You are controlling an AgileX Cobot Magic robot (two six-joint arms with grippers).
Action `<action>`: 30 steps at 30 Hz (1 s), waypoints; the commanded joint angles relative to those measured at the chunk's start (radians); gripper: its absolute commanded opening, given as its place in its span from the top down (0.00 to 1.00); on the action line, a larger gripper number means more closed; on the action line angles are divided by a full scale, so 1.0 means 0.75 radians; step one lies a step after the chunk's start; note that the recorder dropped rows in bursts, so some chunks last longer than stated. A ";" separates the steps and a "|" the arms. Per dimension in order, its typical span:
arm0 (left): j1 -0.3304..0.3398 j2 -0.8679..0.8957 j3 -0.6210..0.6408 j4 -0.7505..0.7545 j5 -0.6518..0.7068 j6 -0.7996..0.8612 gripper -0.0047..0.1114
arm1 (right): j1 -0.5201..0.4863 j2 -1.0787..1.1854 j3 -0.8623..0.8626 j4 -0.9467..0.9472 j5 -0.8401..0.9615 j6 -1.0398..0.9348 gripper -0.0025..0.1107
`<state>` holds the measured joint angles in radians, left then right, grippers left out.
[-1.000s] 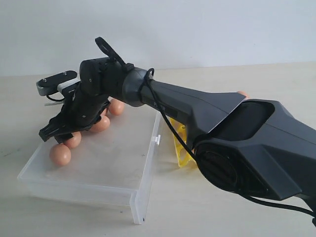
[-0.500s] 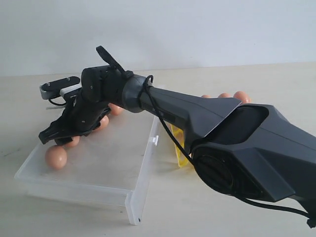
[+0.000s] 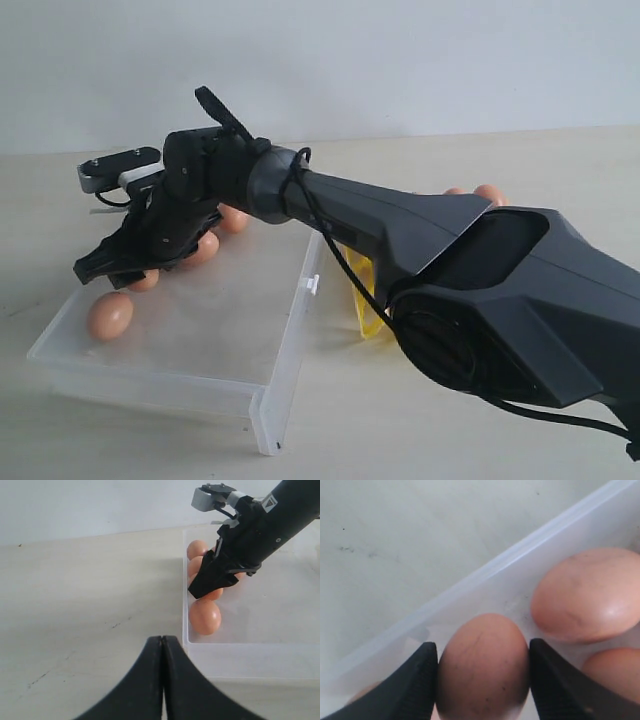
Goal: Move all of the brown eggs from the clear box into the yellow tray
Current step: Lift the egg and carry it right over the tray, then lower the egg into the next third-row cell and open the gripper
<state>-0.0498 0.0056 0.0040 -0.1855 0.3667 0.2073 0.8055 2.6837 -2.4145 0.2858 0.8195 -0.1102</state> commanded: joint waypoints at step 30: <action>0.002 -0.007 -0.005 -0.001 -0.013 -0.002 0.96 | -0.416 -1.476 2.065 -0.005 -1.251 -0.108 0.98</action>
<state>-0.0498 0.0056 0.0040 -0.1855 0.3667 0.2073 0.5945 1.6091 -0.9357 0.2743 -0.1030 -0.1825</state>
